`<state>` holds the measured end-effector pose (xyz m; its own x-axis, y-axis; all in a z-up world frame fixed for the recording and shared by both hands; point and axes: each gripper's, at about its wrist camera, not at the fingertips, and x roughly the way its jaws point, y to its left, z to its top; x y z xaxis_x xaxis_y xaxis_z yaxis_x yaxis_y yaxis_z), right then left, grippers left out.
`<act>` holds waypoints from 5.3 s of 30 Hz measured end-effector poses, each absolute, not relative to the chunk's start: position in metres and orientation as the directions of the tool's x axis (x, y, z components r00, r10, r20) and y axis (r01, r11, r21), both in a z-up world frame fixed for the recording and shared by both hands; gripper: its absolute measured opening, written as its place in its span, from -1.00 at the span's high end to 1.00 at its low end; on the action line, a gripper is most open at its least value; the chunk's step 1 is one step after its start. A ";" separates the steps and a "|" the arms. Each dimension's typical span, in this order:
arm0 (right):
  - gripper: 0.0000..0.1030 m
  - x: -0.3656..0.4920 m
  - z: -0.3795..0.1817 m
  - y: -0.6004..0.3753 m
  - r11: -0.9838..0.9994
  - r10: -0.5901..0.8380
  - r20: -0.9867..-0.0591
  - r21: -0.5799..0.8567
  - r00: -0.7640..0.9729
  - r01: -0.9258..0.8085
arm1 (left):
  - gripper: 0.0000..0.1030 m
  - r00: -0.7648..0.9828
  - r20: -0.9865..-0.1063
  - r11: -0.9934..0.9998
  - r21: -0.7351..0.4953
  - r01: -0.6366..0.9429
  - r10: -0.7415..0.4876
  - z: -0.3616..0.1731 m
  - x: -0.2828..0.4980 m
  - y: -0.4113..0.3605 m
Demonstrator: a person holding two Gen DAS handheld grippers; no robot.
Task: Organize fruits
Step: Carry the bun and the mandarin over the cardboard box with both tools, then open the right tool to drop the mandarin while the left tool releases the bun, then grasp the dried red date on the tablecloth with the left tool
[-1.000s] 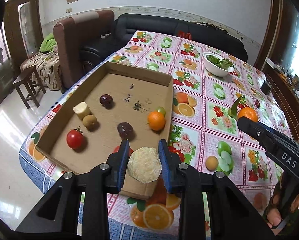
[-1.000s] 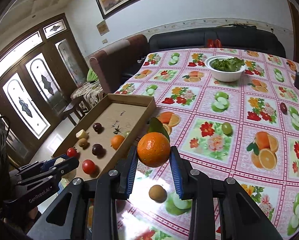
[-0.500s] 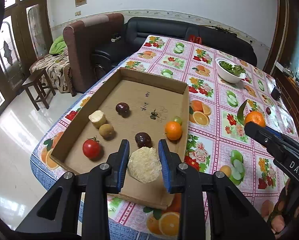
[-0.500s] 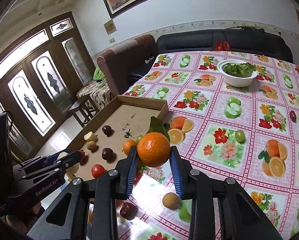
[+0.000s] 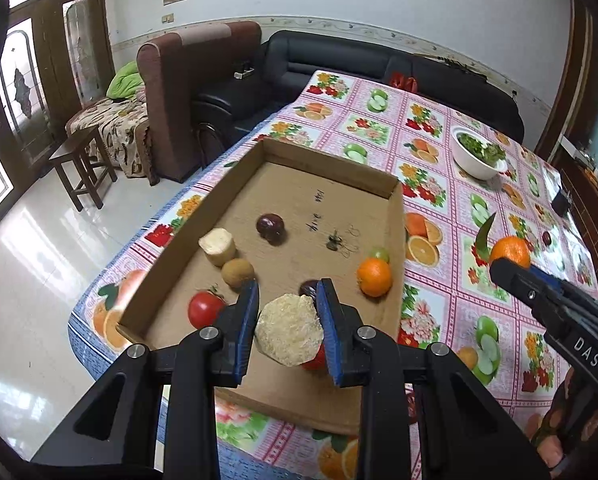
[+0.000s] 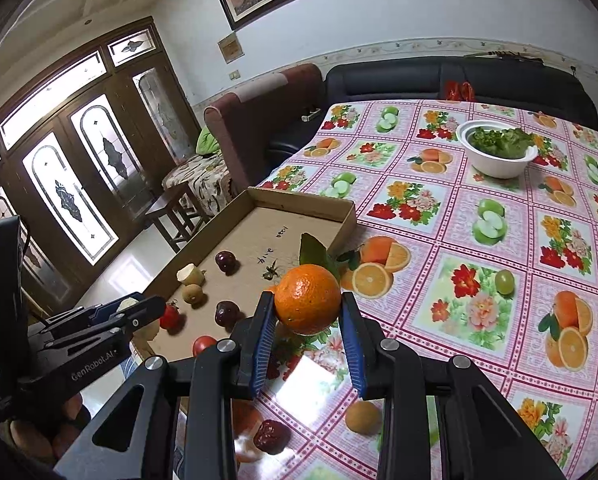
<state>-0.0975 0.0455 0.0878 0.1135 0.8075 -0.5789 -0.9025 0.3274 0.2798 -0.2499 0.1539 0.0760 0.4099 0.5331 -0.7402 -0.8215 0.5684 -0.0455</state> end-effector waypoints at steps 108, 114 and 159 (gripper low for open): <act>0.04 -0.038 0.054 -0.031 0.526 0.732 -0.641 0.314 0.232 -0.790 | 0.25 0.511 -0.804 0.703 -0.172 -0.690 0.304 0.072 -0.204 0.111; 0.04 -0.029 0.039 -0.063 0.576 0.707 -0.658 0.322 0.259 -0.751 | 0.25 0.506 -0.817 0.732 -0.163 -0.661 0.275 0.064 -0.196 0.085; 0.03 0.120 0.022 -0.101 0.770 0.595 -0.656 0.302 0.465 -0.562 | 0.26 0.379 -0.894 0.773 -0.062 -0.632 0.238 -0.009 -0.180 0.059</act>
